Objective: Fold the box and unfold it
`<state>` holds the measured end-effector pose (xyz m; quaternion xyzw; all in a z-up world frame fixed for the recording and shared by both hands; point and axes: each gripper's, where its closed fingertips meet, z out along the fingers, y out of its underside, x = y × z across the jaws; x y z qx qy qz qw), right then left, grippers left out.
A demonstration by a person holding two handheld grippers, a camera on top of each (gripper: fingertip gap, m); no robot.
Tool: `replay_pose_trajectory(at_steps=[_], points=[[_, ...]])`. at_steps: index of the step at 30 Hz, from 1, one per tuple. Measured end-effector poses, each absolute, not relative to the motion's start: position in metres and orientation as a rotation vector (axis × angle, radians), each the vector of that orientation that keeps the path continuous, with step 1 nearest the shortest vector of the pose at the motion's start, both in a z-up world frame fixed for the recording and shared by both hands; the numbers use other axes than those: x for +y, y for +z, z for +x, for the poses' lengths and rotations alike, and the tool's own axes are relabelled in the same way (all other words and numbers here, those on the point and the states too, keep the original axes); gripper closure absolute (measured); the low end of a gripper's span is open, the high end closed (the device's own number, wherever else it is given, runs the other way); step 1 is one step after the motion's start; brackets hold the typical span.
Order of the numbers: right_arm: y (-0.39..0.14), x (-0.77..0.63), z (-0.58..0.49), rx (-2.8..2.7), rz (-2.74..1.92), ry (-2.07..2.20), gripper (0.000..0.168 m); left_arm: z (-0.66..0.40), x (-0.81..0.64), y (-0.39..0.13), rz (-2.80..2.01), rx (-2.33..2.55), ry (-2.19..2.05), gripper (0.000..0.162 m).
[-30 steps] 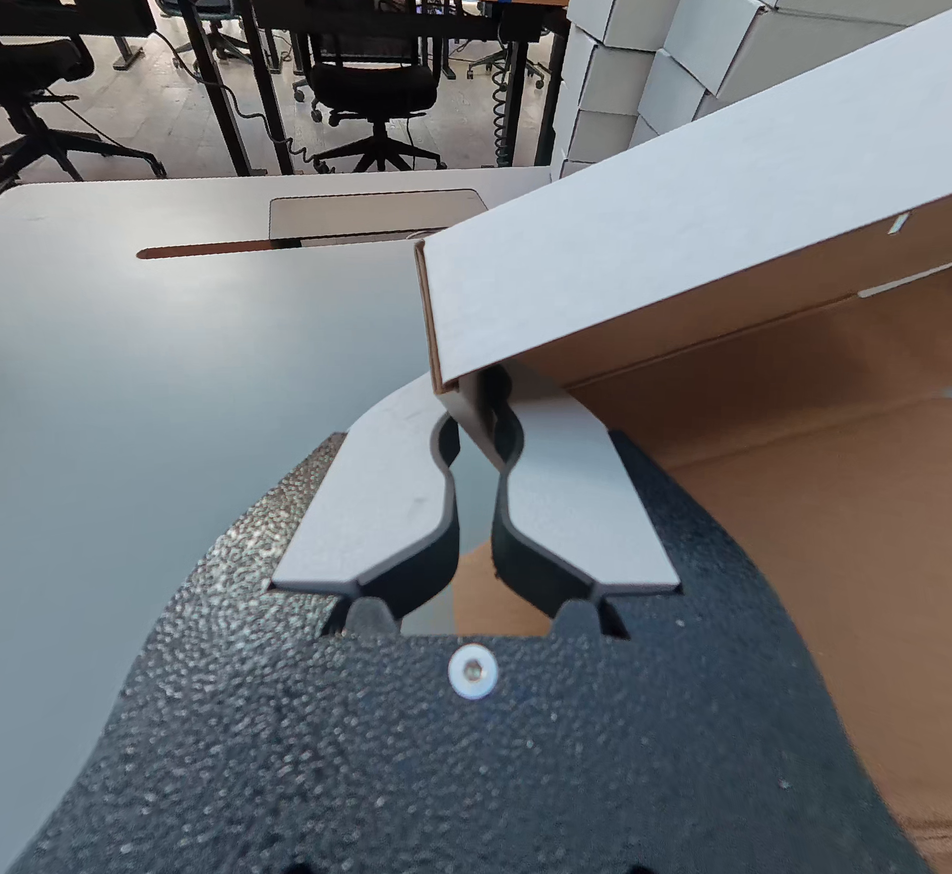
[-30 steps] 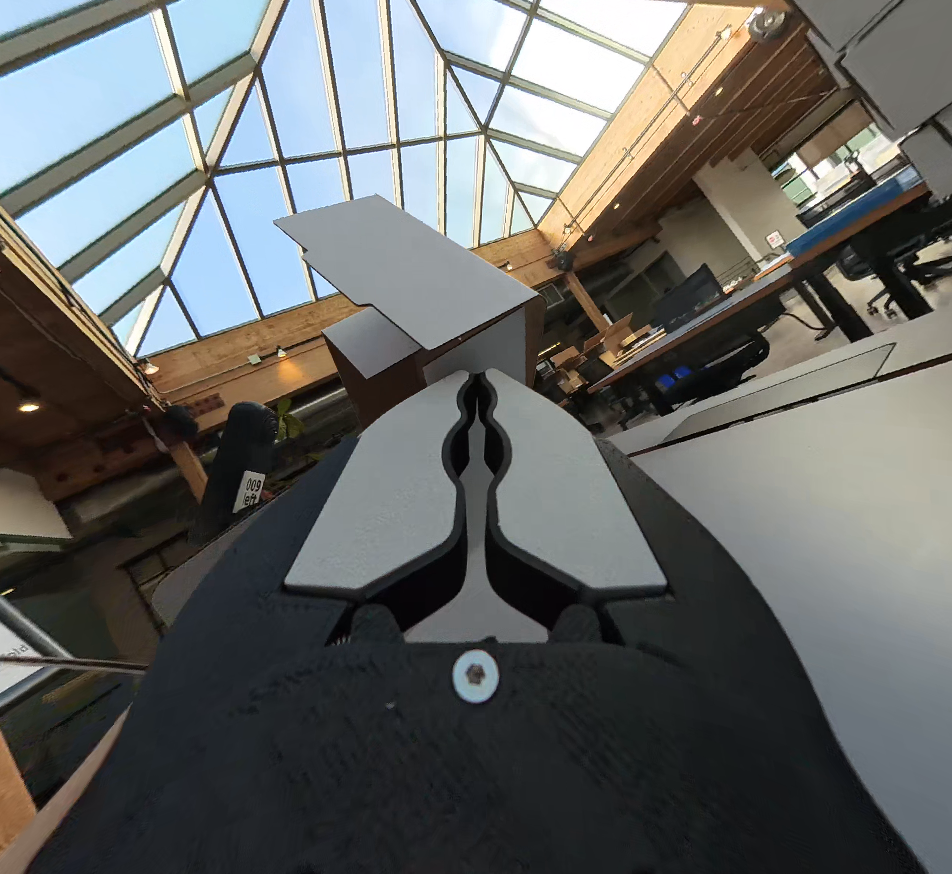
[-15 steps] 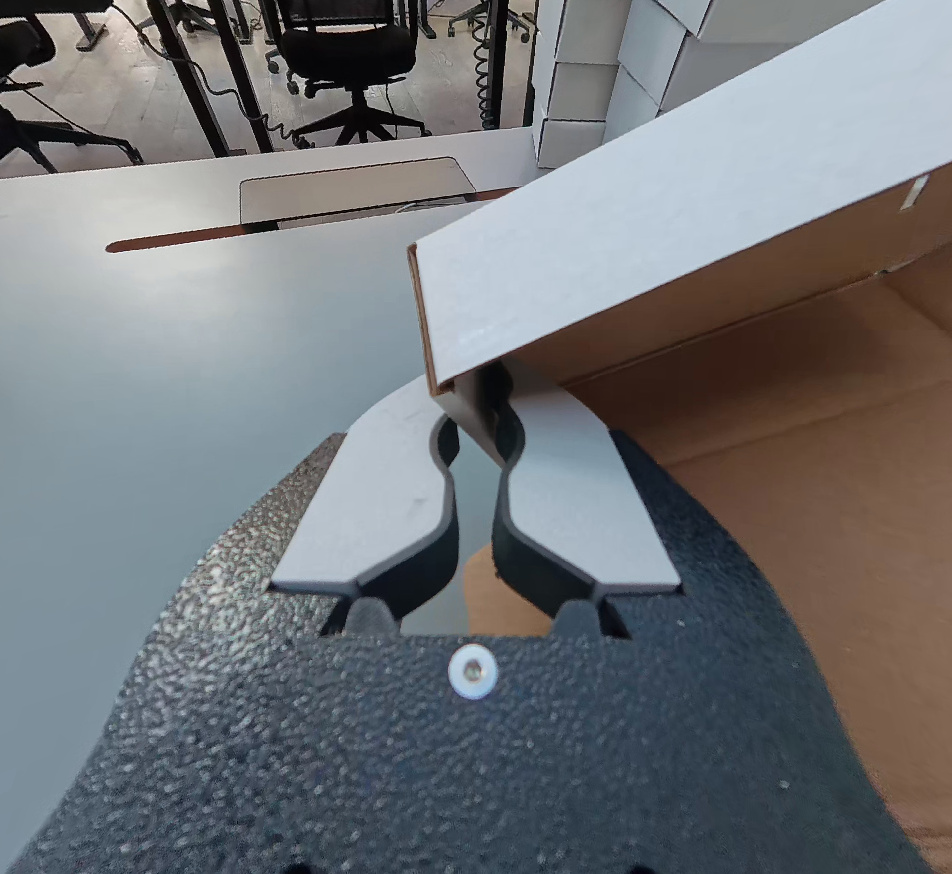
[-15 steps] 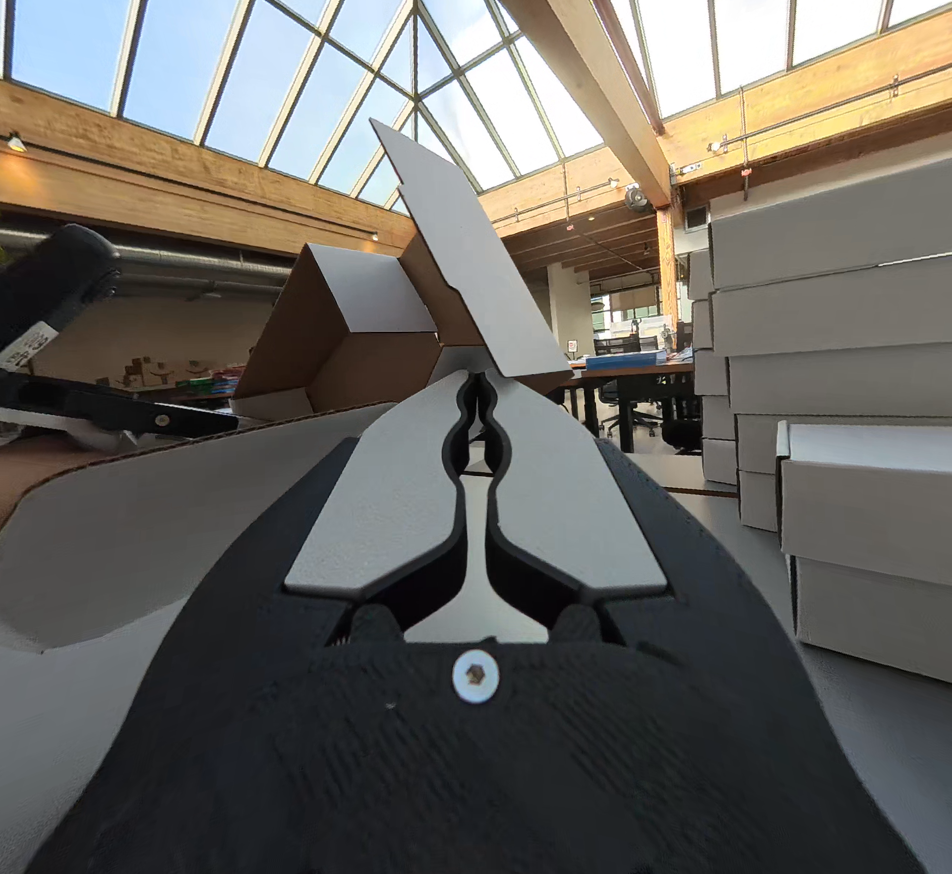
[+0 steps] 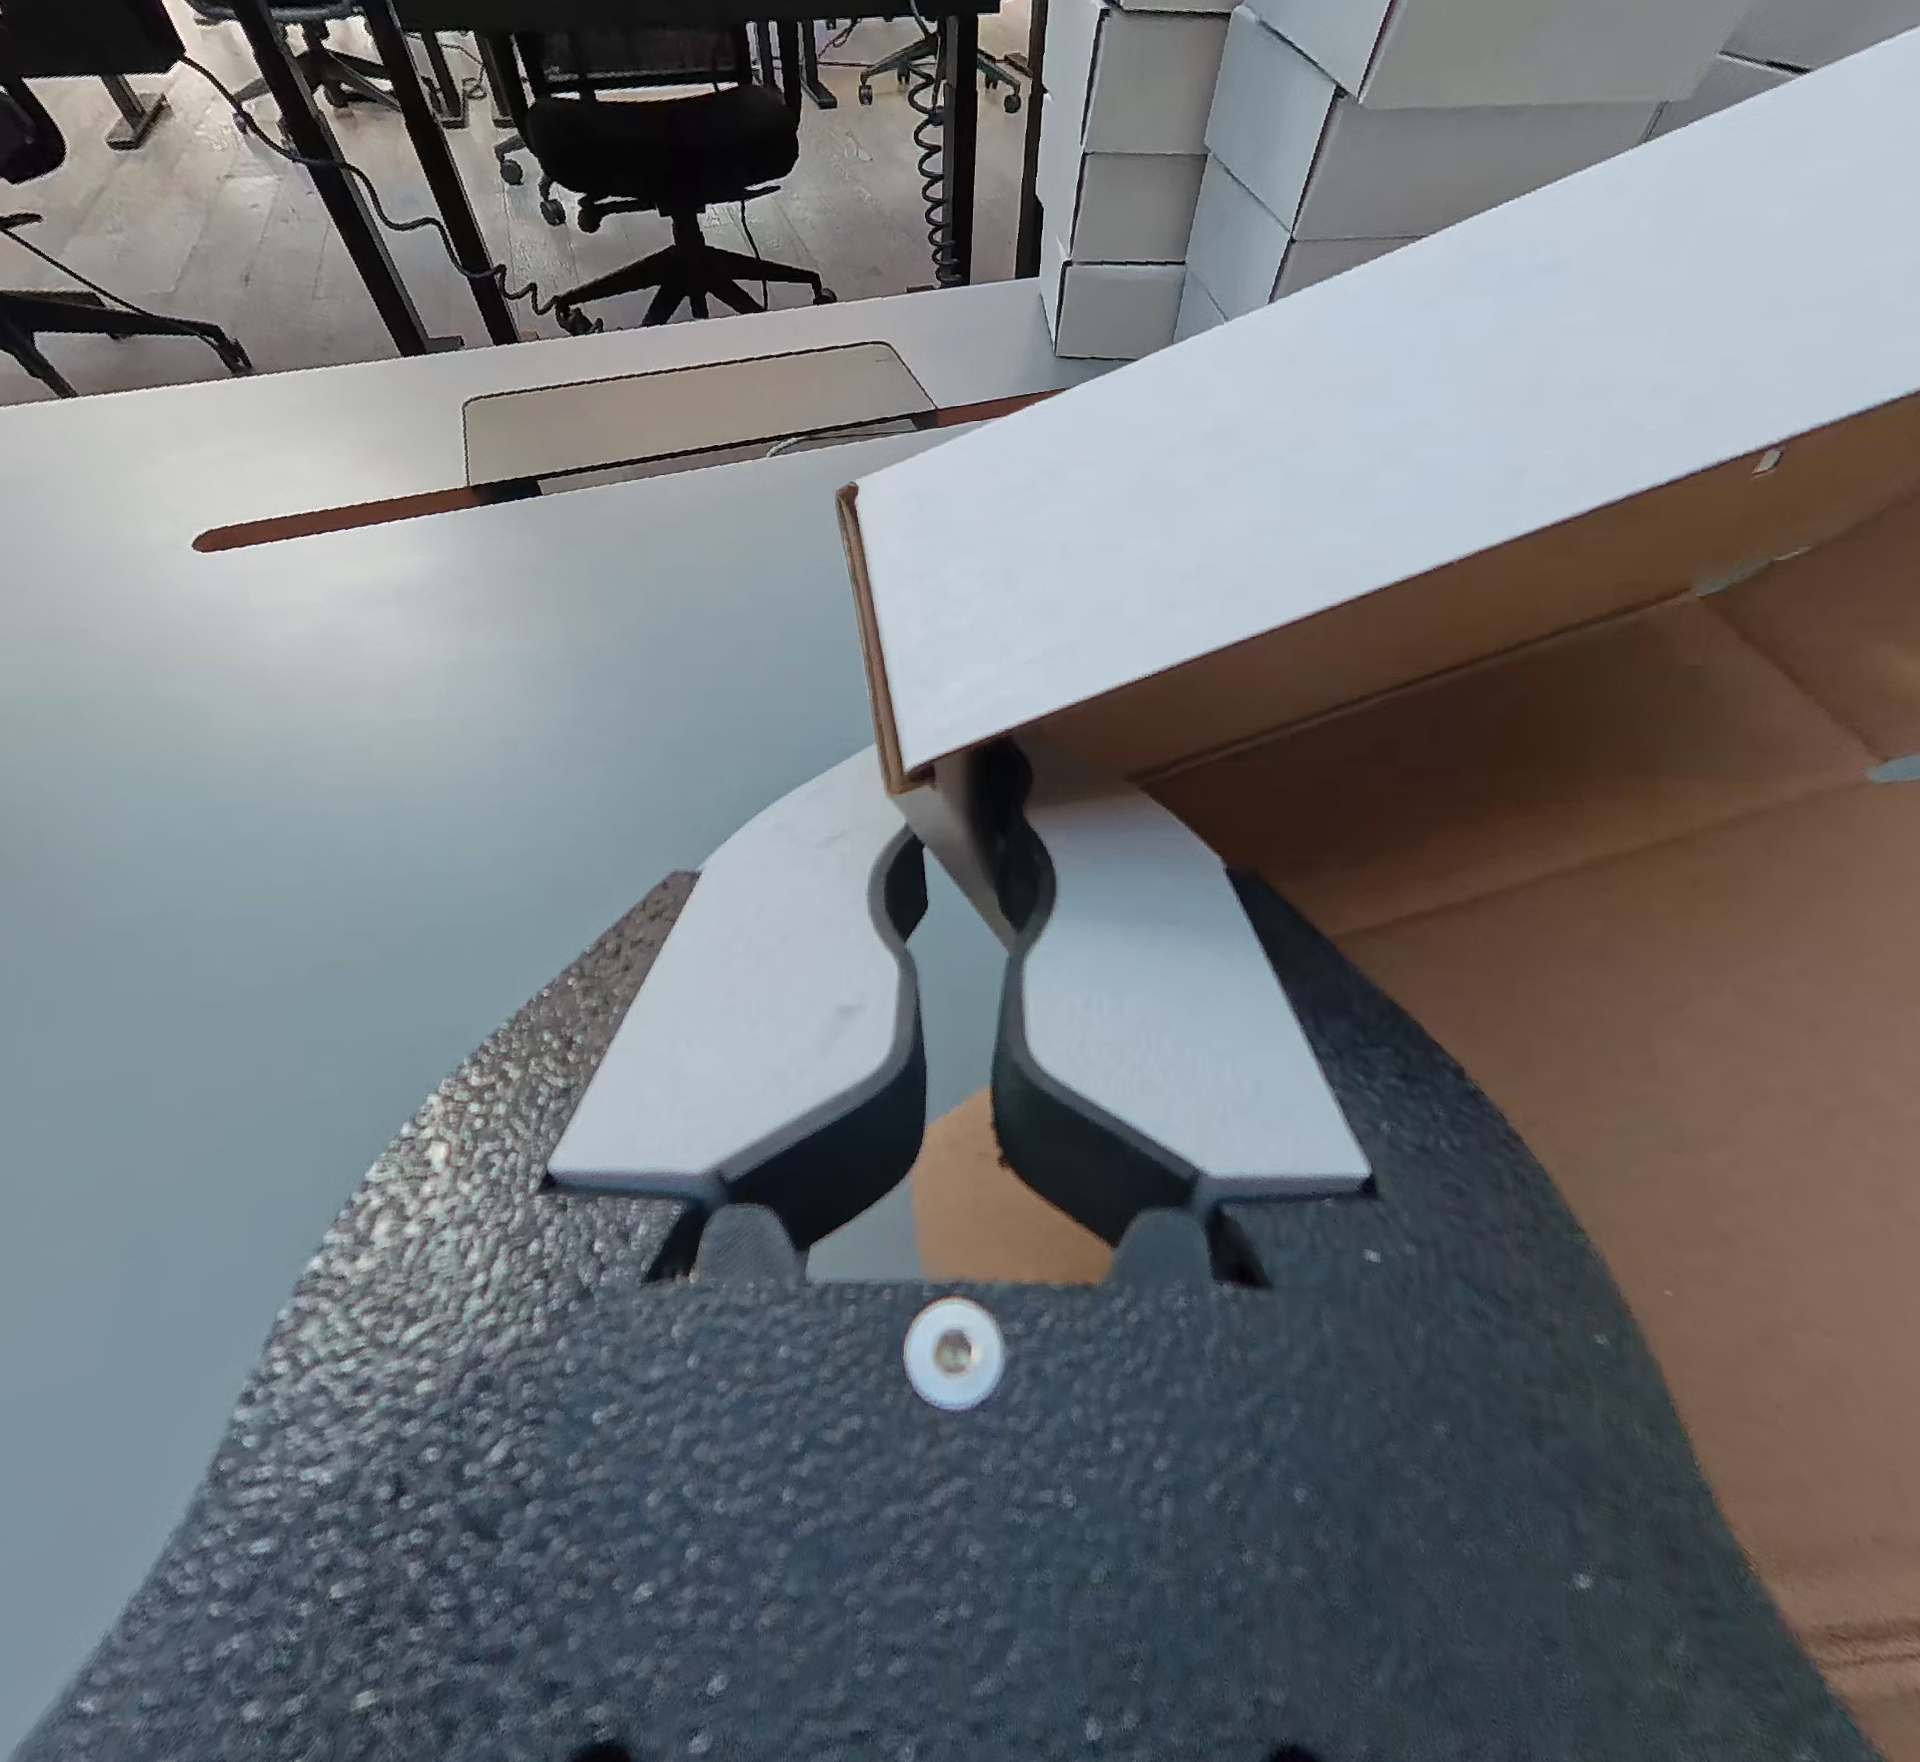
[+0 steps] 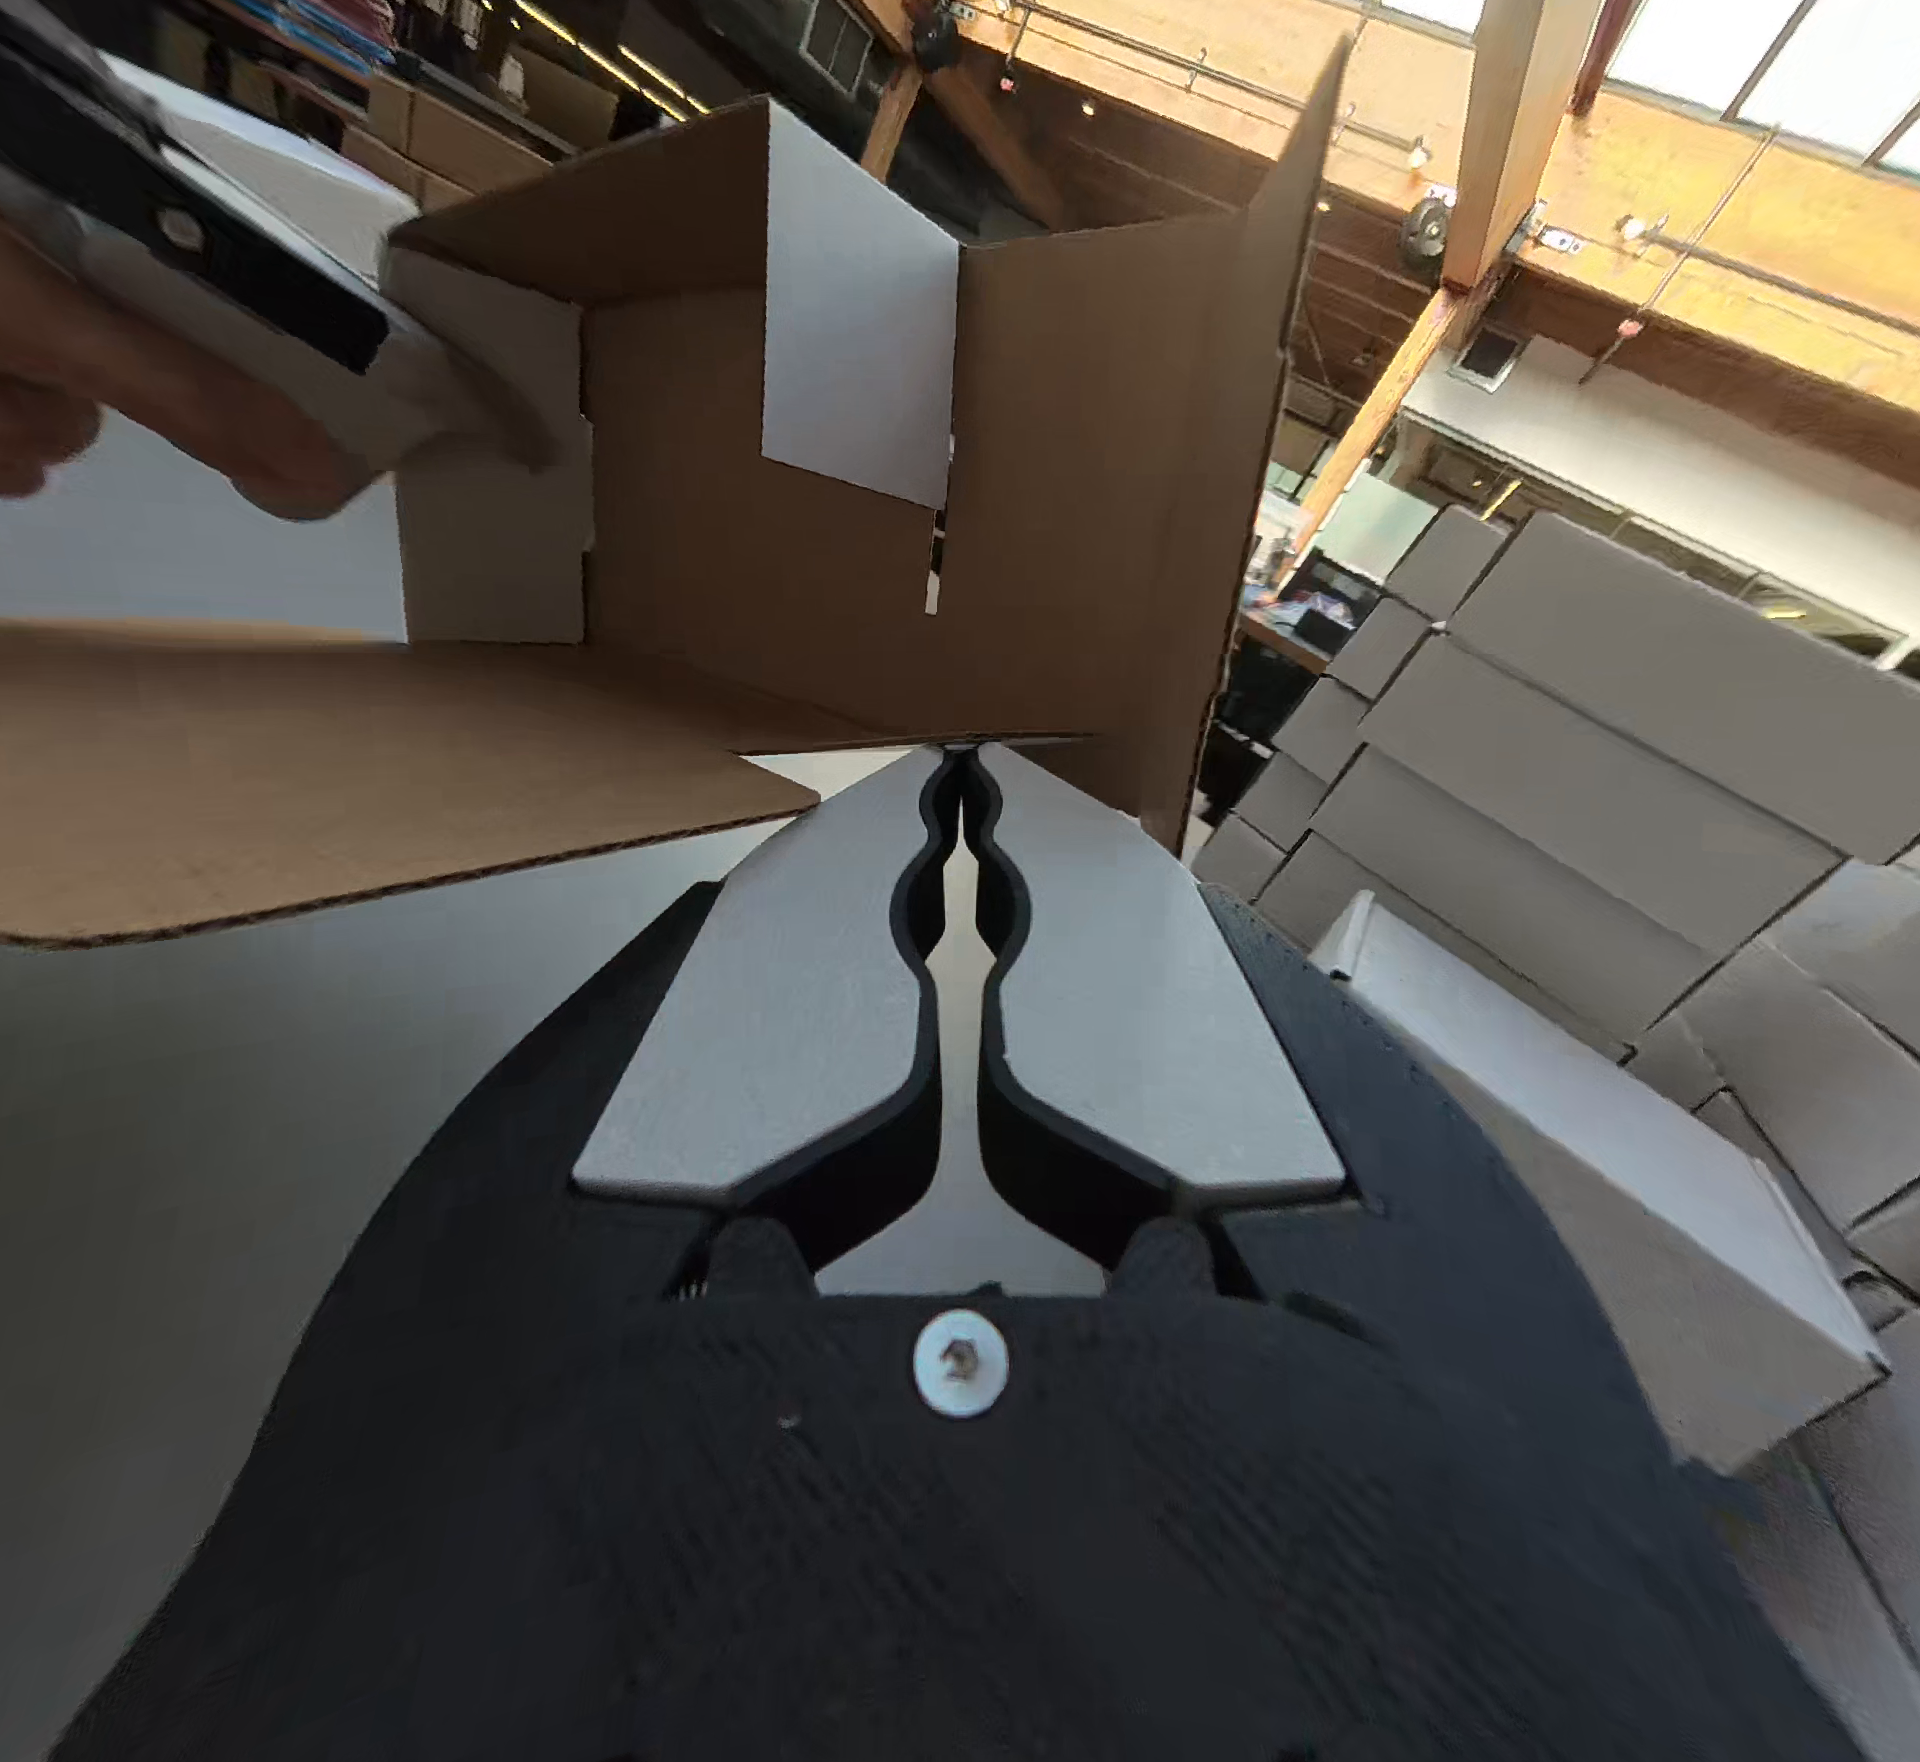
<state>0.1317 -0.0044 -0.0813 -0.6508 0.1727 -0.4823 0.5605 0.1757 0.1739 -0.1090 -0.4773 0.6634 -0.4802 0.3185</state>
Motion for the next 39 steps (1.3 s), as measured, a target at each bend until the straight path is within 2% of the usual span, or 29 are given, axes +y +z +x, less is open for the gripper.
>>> replay_pose_trajectory(at_steps=[2, 12, 18, 22, 29, 39], points=[[-0.076, -0.002, 0.126, 0.46, -1.454, -0.931, 0.168, 0.175, 0.17, -0.107, -1.269, 1.722, -1.335, 0.153], [-0.054, -0.015, 0.123, 0.657, -1.139, -0.438, 0.168, 0.173, 0.172, -0.087, -1.239, 1.606, -1.381, 0.154], [-0.051, -0.02, 0.127, 0.737, -1.016, -0.35, 0.168, 0.171, 0.164, -0.087, -1.197, 1.603, -1.348, 0.154], [-0.068, -0.027, 0.139, 0.807, -1.108, -0.469, 0.168, 0.167, 0.154, -0.083, -1.179, 1.614, -1.396, 0.155], [-0.062, -0.03, 0.135, 0.785, -1.2, -0.637, 0.168, 0.167, 0.152, -0.077, -1.105, 1.556, -1.275, 0.153], [-0.065, -0.034, 0.13, 0.841, -1.08, -0.162, 0.168, 0.162, 0.149, -0.068, -1.045, 1.516, -1.295, 0.153]])
